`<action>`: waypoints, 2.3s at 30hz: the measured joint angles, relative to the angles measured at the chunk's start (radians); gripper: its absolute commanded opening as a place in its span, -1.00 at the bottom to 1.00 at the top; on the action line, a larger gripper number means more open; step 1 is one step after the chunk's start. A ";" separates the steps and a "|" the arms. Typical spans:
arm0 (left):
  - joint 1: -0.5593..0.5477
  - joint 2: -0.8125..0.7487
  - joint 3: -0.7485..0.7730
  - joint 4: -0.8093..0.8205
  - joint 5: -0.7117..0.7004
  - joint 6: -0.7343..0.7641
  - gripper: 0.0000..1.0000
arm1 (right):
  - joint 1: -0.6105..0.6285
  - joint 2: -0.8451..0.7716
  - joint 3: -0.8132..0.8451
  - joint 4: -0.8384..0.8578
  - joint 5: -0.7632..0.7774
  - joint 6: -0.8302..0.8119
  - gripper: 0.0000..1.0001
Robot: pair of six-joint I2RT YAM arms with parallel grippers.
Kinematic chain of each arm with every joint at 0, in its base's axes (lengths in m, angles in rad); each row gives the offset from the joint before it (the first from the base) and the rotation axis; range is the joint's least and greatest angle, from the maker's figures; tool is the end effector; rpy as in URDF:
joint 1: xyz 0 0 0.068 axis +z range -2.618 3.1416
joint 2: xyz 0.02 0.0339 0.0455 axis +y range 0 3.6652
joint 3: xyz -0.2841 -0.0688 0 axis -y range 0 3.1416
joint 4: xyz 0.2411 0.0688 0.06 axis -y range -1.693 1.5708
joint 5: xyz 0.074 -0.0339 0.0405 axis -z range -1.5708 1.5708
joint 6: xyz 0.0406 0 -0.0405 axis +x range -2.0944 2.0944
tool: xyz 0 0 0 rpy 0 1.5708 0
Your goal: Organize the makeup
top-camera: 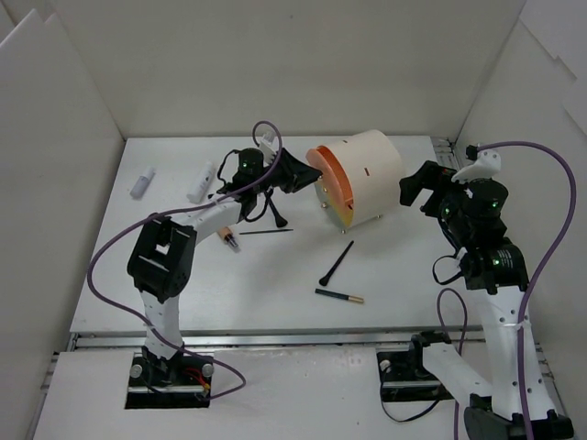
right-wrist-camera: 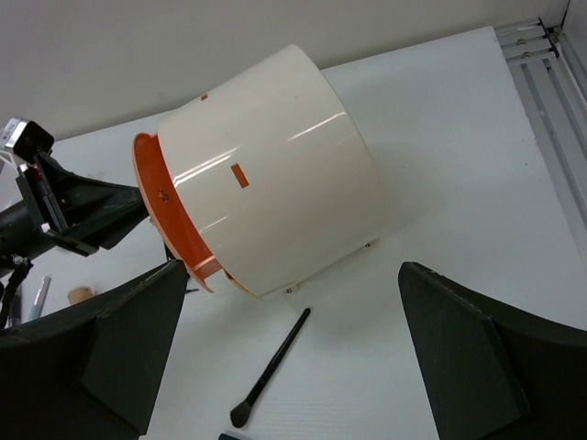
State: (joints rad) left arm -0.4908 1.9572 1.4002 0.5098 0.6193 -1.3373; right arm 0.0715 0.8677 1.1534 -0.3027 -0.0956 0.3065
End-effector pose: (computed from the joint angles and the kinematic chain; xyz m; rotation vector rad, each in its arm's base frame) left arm 0.4037 -0.2425 0.2951 -0.2516 1.9698 -1.8059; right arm 0.1644 0.0157 0.4538 0.1127 1.5960 0.3703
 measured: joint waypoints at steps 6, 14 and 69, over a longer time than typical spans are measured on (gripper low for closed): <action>0.027 -0.076 -0.077 -0.030 0.032 0.036 -1.00 | 0.000 0.000 0.000 0.000 -0.008 0.001 0.96; 0.055 -0.150 -0.146 -0.072 0.060 0.077 -1.00 | 0.000 0.003 0.000 0.000 -0.018 0.004 0.96; 0.631 -0.192 -0.072 -1.172 -0.714 0.915 -0.21 | 0.000 0.044 -0.002 0.004 -0.131 -0.012 0.96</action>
State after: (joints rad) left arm 0.1402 1.7653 1.3277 -0.6624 -0.0944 -0.4221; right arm 0.0715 0.9115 1.1515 -0.2985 -0.2264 0.2943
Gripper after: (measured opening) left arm 0.407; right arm 0.980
